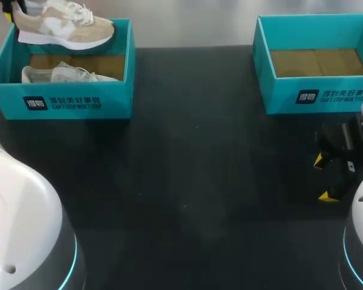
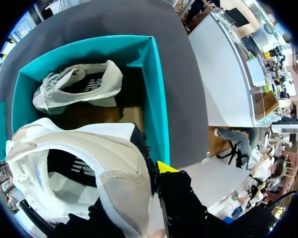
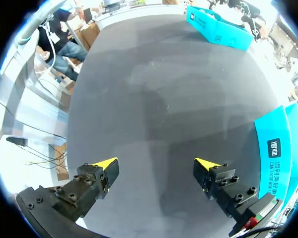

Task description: Take the shoe out of the shoebox, open the shoe tongue, remove and reinsert the insole, then place the shoe into the shoebox

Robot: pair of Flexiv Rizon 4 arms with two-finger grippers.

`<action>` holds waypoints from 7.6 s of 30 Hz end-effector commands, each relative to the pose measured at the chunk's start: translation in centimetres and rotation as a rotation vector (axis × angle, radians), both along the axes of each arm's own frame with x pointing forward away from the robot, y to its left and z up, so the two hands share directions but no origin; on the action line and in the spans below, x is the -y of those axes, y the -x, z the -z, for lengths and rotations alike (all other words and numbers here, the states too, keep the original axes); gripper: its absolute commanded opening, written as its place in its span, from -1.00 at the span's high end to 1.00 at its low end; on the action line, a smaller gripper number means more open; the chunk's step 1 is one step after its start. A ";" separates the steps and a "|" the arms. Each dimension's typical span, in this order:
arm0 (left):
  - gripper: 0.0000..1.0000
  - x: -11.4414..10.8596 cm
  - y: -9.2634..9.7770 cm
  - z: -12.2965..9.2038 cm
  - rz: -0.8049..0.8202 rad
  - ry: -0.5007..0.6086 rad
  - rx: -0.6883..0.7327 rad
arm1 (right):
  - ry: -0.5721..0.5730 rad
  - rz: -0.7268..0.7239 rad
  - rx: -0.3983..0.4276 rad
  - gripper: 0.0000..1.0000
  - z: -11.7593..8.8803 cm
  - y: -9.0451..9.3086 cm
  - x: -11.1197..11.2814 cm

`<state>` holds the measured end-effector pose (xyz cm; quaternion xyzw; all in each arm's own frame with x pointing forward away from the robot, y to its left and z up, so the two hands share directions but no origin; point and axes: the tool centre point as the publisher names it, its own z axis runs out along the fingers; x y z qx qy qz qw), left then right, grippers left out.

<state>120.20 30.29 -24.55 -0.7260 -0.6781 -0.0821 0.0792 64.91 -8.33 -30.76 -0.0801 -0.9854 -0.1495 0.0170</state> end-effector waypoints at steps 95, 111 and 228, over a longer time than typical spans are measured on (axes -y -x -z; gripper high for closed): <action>1.00 1.4 -1.7 11.9 -0.052 -0.010 -0.039 | 0.002 0.001 0.002 -1.00 0.1 0.1 0.0; 0.61 1.3 -1.1 13.0 -0.023 0.020 -0.051 | 0.002 0.001 0.002 -1.00 0.1 0.1 0.0; -1.00 3.5 15.7 2.3 -0.050 0.173 0.011 | 0.002 0.001 0.002 -1.00 0.1 0.1 0.0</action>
